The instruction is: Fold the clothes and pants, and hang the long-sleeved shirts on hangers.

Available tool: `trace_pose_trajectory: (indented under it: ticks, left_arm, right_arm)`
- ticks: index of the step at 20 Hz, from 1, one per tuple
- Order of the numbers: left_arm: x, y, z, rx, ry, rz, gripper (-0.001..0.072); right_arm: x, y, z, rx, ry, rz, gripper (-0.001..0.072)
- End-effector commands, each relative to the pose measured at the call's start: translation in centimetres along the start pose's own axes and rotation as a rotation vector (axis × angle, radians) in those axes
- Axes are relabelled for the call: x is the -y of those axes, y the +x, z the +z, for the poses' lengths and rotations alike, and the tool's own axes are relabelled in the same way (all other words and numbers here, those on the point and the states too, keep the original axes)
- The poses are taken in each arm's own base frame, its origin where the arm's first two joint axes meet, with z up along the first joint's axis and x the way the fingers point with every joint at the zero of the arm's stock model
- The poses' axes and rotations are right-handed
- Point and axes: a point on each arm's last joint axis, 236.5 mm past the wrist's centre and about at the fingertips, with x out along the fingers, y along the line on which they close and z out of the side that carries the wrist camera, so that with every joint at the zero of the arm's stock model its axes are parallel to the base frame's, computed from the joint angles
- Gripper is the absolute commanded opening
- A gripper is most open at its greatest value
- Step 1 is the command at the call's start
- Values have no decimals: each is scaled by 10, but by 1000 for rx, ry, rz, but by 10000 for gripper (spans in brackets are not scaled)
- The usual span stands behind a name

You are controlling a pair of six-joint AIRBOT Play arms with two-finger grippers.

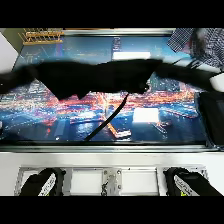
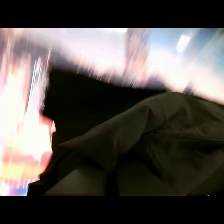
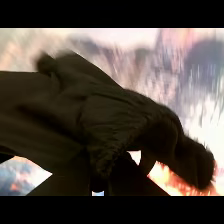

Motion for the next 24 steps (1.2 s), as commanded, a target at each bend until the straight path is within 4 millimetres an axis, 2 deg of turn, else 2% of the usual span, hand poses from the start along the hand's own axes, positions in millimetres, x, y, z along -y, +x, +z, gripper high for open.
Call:
trace_pose_trajectory:
  ticks: [1,2,4,6,8,9,10,12,13,15,17,19,20,21,22,24]
  left_arm:
    - [78,-136,87,365,133,-120,5]
    - [91,-166,92,424,154,-147,5]
    - [109,-211,94,507,182,-183,4]
    - [116,-236,93,550,177,-203,5]
    - [118,-241,91,555,164,-211,5]
    - [116,-236,91,545,156,-208,4]
    - [112,-222,93,521,148,-200,4]
    - [99,-175,95,426,121,-171,4]
    - [90,-144,94,363,101,-157,4]
    - [63,-68,85,211,57,-108,4]
    - [31,17,60,38,3,-57,4]
    - [12,100,23,-119,-52,-50,4]
    - [6,133,6,-166,-66,-45,4]
    - [1,164,-11,-201,-60,-42,4]
    - [-3,186,-25,-228,-68,-38,5]
    - [-11,217,-46,-263,-82,-27,4]
  right_arm:
    - [-75,-107,79,206,-154,17,23]
    - [-91,-130,85,250,-158,29,24]
    - [-109,-164,81,280,-151,32,24]
    - [-114,-185,67,256,-114,11,23]
    - [-113,-196,49,209,-39,-15,23]
    - [-113,-197,41,178,8,-15,24]
    - [-112,-194,31,134,61,-15,23]
    - [-97,-173,3,-15,170,-38,24]
    - [-85,-157,-15,-113,212,-58,24]
    - [-56,-116,-51,-305,283,-96,24]
    - [-23,-73,-85,-463,348,-128,24]
    - [20,-28,-110,-571,359,-181,23]
    - [45,-6,-119,-587,367,-227,24]
    - [68,14,-126,-591,376,-268,24]
    - [86,29,-132,-588,383,-299,24]
    - [113,52,-140,-576,399,-334,24]
